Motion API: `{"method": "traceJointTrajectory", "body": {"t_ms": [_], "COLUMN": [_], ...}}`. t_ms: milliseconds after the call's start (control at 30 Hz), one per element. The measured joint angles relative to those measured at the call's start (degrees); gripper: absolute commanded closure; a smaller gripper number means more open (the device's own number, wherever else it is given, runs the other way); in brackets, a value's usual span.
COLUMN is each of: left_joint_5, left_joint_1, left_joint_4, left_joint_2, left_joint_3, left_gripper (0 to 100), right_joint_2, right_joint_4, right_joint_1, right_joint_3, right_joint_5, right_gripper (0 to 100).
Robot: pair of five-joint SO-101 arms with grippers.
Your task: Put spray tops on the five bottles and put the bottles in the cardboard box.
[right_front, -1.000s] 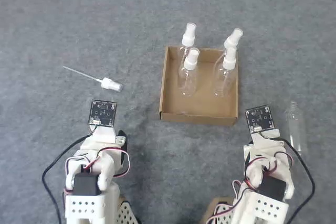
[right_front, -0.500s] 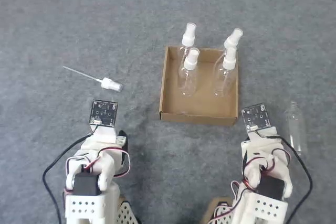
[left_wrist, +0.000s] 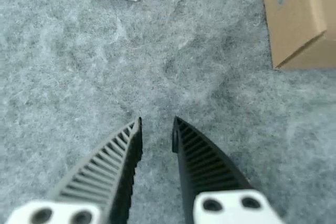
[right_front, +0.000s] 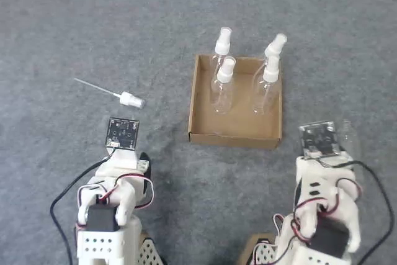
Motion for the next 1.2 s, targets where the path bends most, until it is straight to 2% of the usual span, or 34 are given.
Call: {"method": "traceJointTrajectory", "body": {"t_ms": [167,367,533,700,1000,1067,1200], "left_joint_5": [0.0,0.0,0.0,0.0,0.0,0.0,0.0], "left_joint_1": [0.0,0.0,0.0,0.0,0.0,0.0,0.0], "left_joint_4": [0.0,0.0,0.0,0.0,0.0,0.0,-0.7], "left_joint_2": [0.0,0.0,0.0,0.0,0.0,0.0,0.0], "left_joint_3": [0.0,0.0,0.0,0.0,0.0,0.0,0.0], "left_gripper": [91,91,91,91,91,91,91], "right_joint_2": [19.96,50.55,71.74,84.13,97.58,99.6,102.77], "right_joint_4": [0.35,3.69,4.75,3.69,-6.51,-8.18,-10.46], "right_joint_1": [3.34,7.65,9.41,9.93,10.99,10.99,10.99], "right_joint_3": [-14.33,-29.8,-36.57,-40.53,-41.23,-41.23,-41.23], "right_joint_5": [0.0,2.02,3.34,3.52,3.52,3.52,3.69], "right_gripper": [82.7,77.0,72.5,72.6,73.4,78.1,93.5]}}
